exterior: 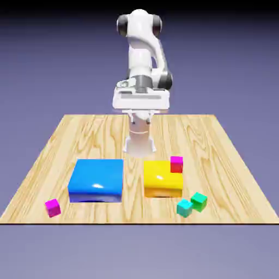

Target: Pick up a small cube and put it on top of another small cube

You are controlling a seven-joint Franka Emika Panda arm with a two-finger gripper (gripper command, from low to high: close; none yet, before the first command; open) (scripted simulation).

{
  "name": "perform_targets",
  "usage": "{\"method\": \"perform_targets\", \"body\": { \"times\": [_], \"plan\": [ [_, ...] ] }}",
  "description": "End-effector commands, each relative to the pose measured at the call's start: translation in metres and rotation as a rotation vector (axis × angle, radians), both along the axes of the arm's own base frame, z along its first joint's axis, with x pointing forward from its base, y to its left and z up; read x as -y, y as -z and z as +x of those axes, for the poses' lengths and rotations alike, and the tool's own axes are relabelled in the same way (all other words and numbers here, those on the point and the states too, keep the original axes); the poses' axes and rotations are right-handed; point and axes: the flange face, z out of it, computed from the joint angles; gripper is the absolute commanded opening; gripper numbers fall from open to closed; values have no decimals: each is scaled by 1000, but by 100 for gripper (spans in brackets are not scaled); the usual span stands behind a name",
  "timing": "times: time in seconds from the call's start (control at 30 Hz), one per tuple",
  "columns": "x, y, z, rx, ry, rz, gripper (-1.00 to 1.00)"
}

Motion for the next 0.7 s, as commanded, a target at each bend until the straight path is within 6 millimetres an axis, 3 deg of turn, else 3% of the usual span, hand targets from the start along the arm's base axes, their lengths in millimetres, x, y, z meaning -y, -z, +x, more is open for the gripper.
{"method": "perform_targets", "body": {
  "times": [0.0,0.33,0.5,0.67],
  "plan": [
    [-7,-5,0,9,13,2,0],
    [-84,-39,-1,94,136,16,0],
    [-126,-39,-2,129,197,17,0],
    [-167,-28,-3,159,256,15,0]
  ]
}}
